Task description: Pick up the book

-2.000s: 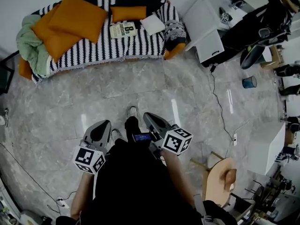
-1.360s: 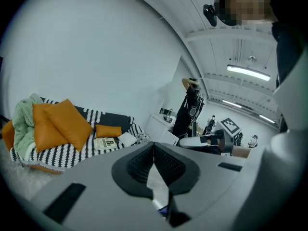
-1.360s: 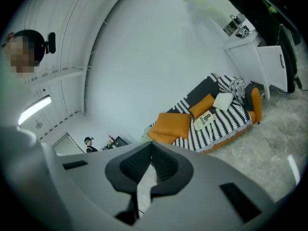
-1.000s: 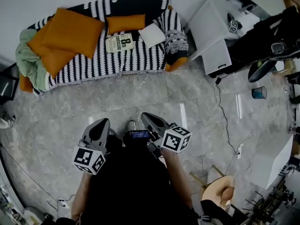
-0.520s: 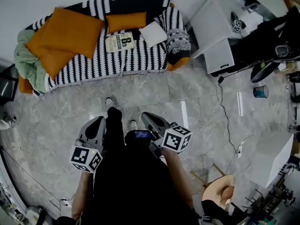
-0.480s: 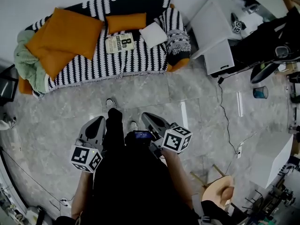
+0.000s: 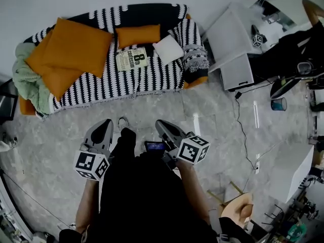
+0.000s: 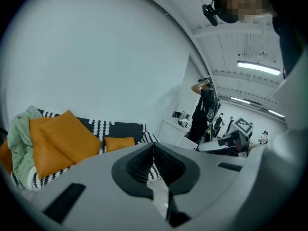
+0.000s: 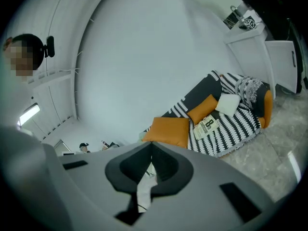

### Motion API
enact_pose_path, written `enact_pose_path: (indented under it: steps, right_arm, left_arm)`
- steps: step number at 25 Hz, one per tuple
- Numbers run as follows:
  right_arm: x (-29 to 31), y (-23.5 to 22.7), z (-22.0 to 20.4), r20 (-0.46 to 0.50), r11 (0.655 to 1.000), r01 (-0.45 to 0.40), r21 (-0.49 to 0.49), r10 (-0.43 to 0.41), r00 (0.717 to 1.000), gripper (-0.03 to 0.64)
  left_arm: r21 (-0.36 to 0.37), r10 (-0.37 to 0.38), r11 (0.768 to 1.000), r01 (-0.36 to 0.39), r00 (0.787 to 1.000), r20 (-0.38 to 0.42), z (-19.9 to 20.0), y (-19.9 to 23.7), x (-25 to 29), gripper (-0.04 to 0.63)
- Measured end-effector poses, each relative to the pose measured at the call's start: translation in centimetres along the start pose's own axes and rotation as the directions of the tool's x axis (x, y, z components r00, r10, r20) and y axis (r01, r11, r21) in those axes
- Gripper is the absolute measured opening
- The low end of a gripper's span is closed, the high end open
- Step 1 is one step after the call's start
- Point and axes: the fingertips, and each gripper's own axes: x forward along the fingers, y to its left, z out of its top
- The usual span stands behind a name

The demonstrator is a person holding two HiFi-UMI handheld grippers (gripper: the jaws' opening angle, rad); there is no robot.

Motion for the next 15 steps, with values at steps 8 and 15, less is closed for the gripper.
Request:
enact_pose_path:
  steps: [8,15]
  right_arm:
    - [6.9,1.3,3.3,0.032,0.999,0.042,-0.002,-0.042,0.999,0.017]
    - [11.5,1.6,4.7,0.056,0.997,0.065,0.036,-0.067,0.996,0.017]
  left_arm:
    - [-0.004,-0.022,1.000,0.022,1.000,0.005,2.7,6.7,2.0,0.014]
    - [-0.013,-0.061,0.998,0.061,0.998,-0.008,4.2,10.9,3.5,0.014]
